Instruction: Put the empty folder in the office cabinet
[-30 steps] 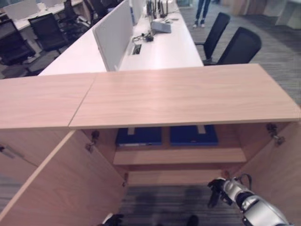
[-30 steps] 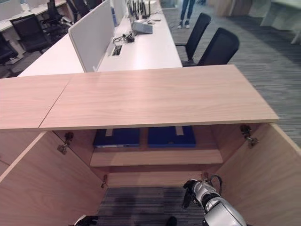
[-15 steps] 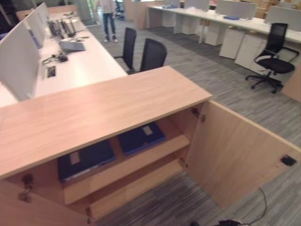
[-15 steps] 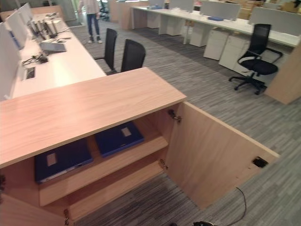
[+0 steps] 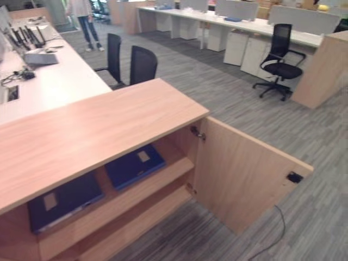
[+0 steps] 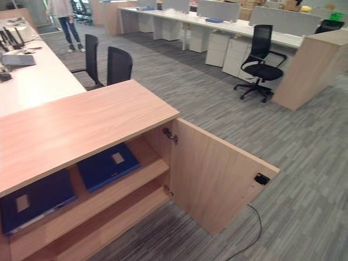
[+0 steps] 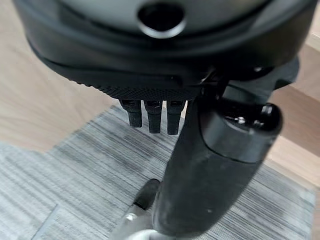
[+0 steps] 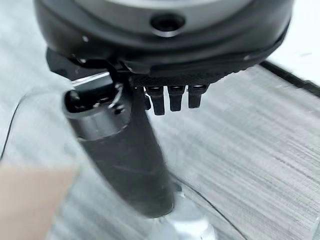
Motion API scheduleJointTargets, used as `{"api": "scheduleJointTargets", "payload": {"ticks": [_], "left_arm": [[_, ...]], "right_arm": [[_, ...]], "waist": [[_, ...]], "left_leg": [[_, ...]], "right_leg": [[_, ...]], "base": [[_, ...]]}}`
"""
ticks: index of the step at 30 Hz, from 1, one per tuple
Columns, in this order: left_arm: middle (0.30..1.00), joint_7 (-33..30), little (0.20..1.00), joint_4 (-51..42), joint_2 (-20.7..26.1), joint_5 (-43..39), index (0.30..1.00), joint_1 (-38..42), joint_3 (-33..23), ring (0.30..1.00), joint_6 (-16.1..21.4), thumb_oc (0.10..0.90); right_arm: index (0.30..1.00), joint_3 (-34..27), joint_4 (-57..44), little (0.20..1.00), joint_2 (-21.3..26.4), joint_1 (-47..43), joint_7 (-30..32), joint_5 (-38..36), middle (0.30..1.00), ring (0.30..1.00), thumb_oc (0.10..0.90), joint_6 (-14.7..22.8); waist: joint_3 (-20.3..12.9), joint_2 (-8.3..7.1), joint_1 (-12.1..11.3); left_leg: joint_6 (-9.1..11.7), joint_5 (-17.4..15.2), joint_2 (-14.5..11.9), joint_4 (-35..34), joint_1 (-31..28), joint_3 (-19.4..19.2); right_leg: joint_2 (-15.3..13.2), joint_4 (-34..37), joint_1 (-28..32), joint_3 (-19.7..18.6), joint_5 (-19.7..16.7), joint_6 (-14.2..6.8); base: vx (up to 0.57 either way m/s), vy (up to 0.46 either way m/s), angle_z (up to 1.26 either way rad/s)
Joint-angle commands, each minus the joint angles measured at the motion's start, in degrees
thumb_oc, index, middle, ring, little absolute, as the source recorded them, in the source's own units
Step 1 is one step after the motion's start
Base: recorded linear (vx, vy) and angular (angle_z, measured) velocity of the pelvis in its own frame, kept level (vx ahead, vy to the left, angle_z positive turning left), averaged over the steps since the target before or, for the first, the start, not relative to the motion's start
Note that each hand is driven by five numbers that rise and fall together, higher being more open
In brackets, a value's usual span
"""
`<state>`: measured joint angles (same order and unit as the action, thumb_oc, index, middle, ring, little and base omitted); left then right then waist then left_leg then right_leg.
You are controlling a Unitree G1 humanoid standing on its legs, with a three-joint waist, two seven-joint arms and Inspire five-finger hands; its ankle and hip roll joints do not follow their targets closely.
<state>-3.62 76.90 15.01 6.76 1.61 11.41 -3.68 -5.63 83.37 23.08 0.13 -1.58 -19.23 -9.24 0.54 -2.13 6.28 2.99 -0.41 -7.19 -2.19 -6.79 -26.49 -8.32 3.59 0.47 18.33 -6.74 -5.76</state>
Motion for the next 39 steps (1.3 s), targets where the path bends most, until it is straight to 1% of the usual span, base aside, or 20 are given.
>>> {"api": "scheduleJointTargets", "payload": {"ticks": [1, 2, 3, 4, 6, 9, 13, 16, 23, 26, 28, 29, 30, 31, 32, 33, 34, 35, 38, 39], "left_arm": [[0.9, -1.6, 0.9, 2.9, -0.7, -3.4, 0.9, 3.7, -0.7, 0.9, 1.4, 0.8], [0.9, -1.6, 0.9, 2.9, -0.7, -3.4, 0.9, 3.7, -0.7, 0.9, 1.4, 0.8], [0.9, -2.3, 0.9, 2.6, -1.5, -3.4, 0.9, 2.7, -0.7, 0.9, 1.5, 0.8], [0.9, -2.5, 0.9, 1.9, -1.7, -3.7, 0.9, 1.9, -1.4, 0.9, 1.5, 0.8], [0.9, -2.4, 0.9, 1.1, -1.6, -3.4, 0.9, 1.5, -1.9, 0.9, 1.4, 0.8], [0.9, -2.5, 0.9, 0.4, -1.5, -3.1, 0.9, 0.9, -2.7, 0.9, 1.0, 0.8], [0.9, -2.6, 0.9, -0.1, -1.6, -3.0, 0.9, 0.7, -3.0, 0.9, 1.0, 0.8], [0.9, -2.3, 0.9, -0.5, -1.7, -2.9, 0.9, 0.3, -2.6, 0.9, 1.0, 0.8], [0.9, -2.1, 0.9, -1.0, -1.5, -2.9, 0.9, -0.1, -2.2, 0.9, 1.4, 0.8], [0.9, -2.2, 0.9, -0.9, -1.6, -3.1, 0.9, -0.1, -2.3, 0.9, 1.4, 0.8], [0.9, -2.1, 0.9, -0.7, -1.6, -3.3, 0.9, 0.0, -2.5, 0.9, 1.4, 0.8], [0.9, -2.1, 0.9, -0.7, -1.6, -3.4, 0.9, 0.1, -2.6, 0.9, 1.4, 0.8], [0.9, -1.5, 0.9, -0.3, -1.6, -3.2, 0.9, 0.1, -2.7, 0.9, 1.2, 0.8], [0.9, -1.5, 0.9, -0.3, -1.6, -3.2, 0.9, 0.1, -2.7, 0.9, 1.2, 0.8], [0.9, -0.9, 0.9, -0.1, -1.6, -2.9, 0.9, -0.1, -2.8, 0.9, 1.1, 0.8], [0.9, -0.2, 0.9, 0.0, -1.6, -2.8, 0.9, -0.3, -2.7, 0.9, 1.2, 0.8], [0.9, -0.1, 0.9, 0.0, -1.6, -2.7, 0.9, -0.3, -2.5, 0.9, 1.4, 0.8], [0.9, -0.1, 0.9, 0.0, -1.6, -2.7, 0.9, -0.3, -2.6, 0.9, 1.4, 0.8], [0.9, -0.5, 0.9, -0.3, -1.6, -2.9, 0.9, -0.2, -1.9, 0.9, 1.7, 0.8], [0.9, -1.1, 0.9, -0.5, -1.7, -3.6, 0.9, 0.2, -1.4, 0.9, 2.0, 0.8]], "right_arm": [[0.9, 0.8, 0.1, 0.9, 2.2, -7.1, 5.2, -6.1, 0.9, 0.9, 0.8, 5.1], [0.9, 0.8, 0.1, 0.9, 2.2, -7.1, 5.2, -6.1, 0.9, 0.9, 0.8, 5.1], [0.9, 3.5, -15.6, 0.9, 4.5, -8.7, 9.2, -3.4, 0.9, 0.9, 0.8, 7.7], [0.9, 5.0, -27.5, 0.9, 5.9, -8.3, 11.0, 0.6, 0.9, 0.9, 0.8, 8.4], [0.9, 6.5, -36.1, 0.9, 7.3, -7.7, 11.2, 5.3, 0.9, 0.9, 0.8, 8.6], [0.9, 9.1, -43.8, 0.9, 9.2, -7.5, 10.8, 11.3, 0.9, 0.9, 0.8, 8.8], [0.9, 10.7, -47.8, 0.9, 10.0, -8.0, 10.4, 14.0, 0.9, 0.9, 0.8, 9.1], [0.9, 13.7, -52.5, 0.9, 10.9, -9.6, 8.9, 15.2, 0.9, 0.9, 0.8, 9.9], [0.9, 19.5, -60.4, 0.9, 11.6, -12.9, 5.7, 15.4, 0.9, 0.9, 0.8, 11.8], [0.9, 21.4, -62.9, 0.9, 11.6, -14.0, 4.6, 14.9, 0.9, 0.9, 0.8, 12.3], [0.9, 23.7, -65.9, 0.9, 11.1, -14.7, 2.2, 11.7, 0.9, 0.9, 0.8, 13.0], [0.9, 25.1, -67.7, 0.9, 10.4, -14.6, 0.3, 8.0, 0.9, 0.9, 0.8, 13.6], [0.9, 28.1, -73.4, 0.9, 9.4, -13.5, -5.1, -1.3, 0.9, 0.9, 0.8, 14.0], [0.9, 28.1, -73.4, 0.9, 9.4, -13.5, -5.1, -1.3, 0.9, 0.9, 0.8, 14.0], [0.9, 30.1, -75.4, 0.9, 9.0, -13.3, -7.6, -4.7, 0.9, 0.9, 0.8, 13.8], [0.9, 35.5, -79.1, 0.9, 7.5, -14.4, -12.1, -11.2, 0.9, 0.9, 0.8, 13.1], [0.9, 38.3, -80.6, 0.9, 6.6, -15.6, -13.8, -13.5, 0.9, 0.9, 0.8, 12.5], [0.9, 38.4, -80.5, 0.9, 6.6, -15.7, -13.8, -13.6, 0.9, 0.9, 0.8, 12.5], [0.9, 46.0, -80.9, 0.9, 0.7, -18.9, -16.9, -23.6, 0.9, 0.9, 0.8, 9.4], [0.9, 49.7, -79.7, 0.9, -3.4, -20.1, -17.8, -27.7, 0.9, 0.9, 0.8, 7.3]], "waist": [[-1.3, -0.97, 0.1], [-1.3, -0.97, 0.1], [-1.2, -1.16, 0.9], [-1.0, -1.19, 1.2], [-0.8, -1.19, 1.0], [-0.6, -1.45, 0.2], [-0.3, -1.65, -0.5], [-0.1, -1.89, -1.3], [-0.2, -1.94, -2.3], [-0.1, -1.95, -2.4], [0.0, -1.92, -2.6], [0.0, -1.92, -2.7], [0.0, -1.97, -2.9], [0.0, -1.97, -2.9], [0.0, -1.98, -3.1], [-0.1, -2.09, -3.7], [0.0, -2.14, -4.0], [0.0, -2.14, -3.9], [0.2, -2.29, -5.0], [0.4, -2.25, -6.0]], "left_leg": [[-0.4, -4.2, 0.5, -2.8, -1.7, 3.1], [-0.4, -4.2, 0.5, -2.8, -1.7, 3.1], [0.5, -3.7, -1.2, -2.0, -2.1, 1.8], [0.8, -3.9, -2.1, -0.5, -1.9, 1.2], [1.4, -3.8, -3.1, 0.7, -1.6, 1.1], [2.1, -3.4, -4.5, 1.7, -1.6, 1.1], [2.7, -2.7, -5.5, 2.4, -1.2, 1.5], [3.3, -1.7, -6.2, 2.4, -1.1, 1.9], [4.3, 0.6, -6.9, 0.8, -1.0, 2.5], [4.5, 1.0, -6.9, 0.5, -0.9, 2.7], [4.8, 1.5, -7.0, 0.3, -0.8, 2.9], [4.9, 1.7, -7.0, 0.1, -0.8, 2.9], [5.2, 2.2, -7.1, -0.1, -0.7, 3.0], [5.2, 2.2, -7.1, -0.1, -0.7, 3.0], [5.3, 2.5, -7.2, -0.1, -0.7, 3.1], [5.6, 2.9, -7.4, -0.1, -0.6, 3.3], [5.7, 3.1, -7.4, -0.2, -0.6, 3.4], [5.7, 3.1, -7.4, -0.2, -0.6, 3.4], [5.8, 3.6, -7.4, -0.4, -0.5, 4.0], [5.7, 3.7, -7.2, -0.3, -0.3, 4.8]], "right_leg": [[2.0, -0.6, 0.1, -4.2, 5.9, -2.6], [2.0, -0.6, 0.1, -4.2, 5.9, -2.6], [3.9, -0.8, 0.1, -5.7, 7.1, -1.6], [4.8, -0.6, 0.4, -6.3, 7.9, -1.1], [5.9, -0.2, 1.0, -6.3, 8.8, -0.5], [7.1, 1.0, 2.3, -5.9, 9.7, 0.2], [7.9, 1.2, 2.8, -5.5, 10.4, 0.8], [8.4, 1.4, 3.5, -5.1, 10.9, 1.4], [9.1, 1.4, 3.8, -4.3, 11.7, 2.0], [9.2, 1.4, 3.8, -4.2, 11.8, 2.2], [9.3, 1.4, 3.9, -4.2, 12.0, 2.4], [9.3, 1.4, 3.9, -4.1, 12.0, 2.4], [9.4, 1.3, 3.9, -3.9, 12.2, 2.6], [9.4, 1.3, 3.9, -3.9, 12.2, 2.6], [9.5, 1.2, 3.9, -3.8, 12.3, 2.6], [9.5, 1.1, 4.0, -3.5, 12.3, 2.7], [9.5, 1.1, 4.0, -3.4, 12.3, 2.8], [9.5, 1.1, 4.0, -3.4, 12.3, 2.8], [9.3, 1.1, 4.0, -2.8, 12.2, 2.9], [9.2, 1.0, 3.8, -2.6, 12.1, 3.0]], "base": [[0.0, -0.068, -0.35], [0.01, -0.214, -0.31], [0.02, -0.318, -0.15], [0.03, -0.389, -0.14], [0.02, -0.2, -0.67], [0.02, -0.162, -0.07], [0.0, -0.121, 0.21], [-0.01, -0.099, 0.11], [-0.01, -0.044, 0.05], [-0.01, -0.016, 0.06], [-0.01, -0.009, 0.02], [0.0, 0.0, 0.0], [-0.02, -0.013, -0.05], [-0.01, -0.016, -0.03], [0.0, 0.0, 0.0], [0.0, 0.0, 0.0], [0.0, -0.02, -0.05], [0.0, -0.012, -0.12], [0.0, -0.009, -0.15], [-0.01, -0.007, -0.04]]}}
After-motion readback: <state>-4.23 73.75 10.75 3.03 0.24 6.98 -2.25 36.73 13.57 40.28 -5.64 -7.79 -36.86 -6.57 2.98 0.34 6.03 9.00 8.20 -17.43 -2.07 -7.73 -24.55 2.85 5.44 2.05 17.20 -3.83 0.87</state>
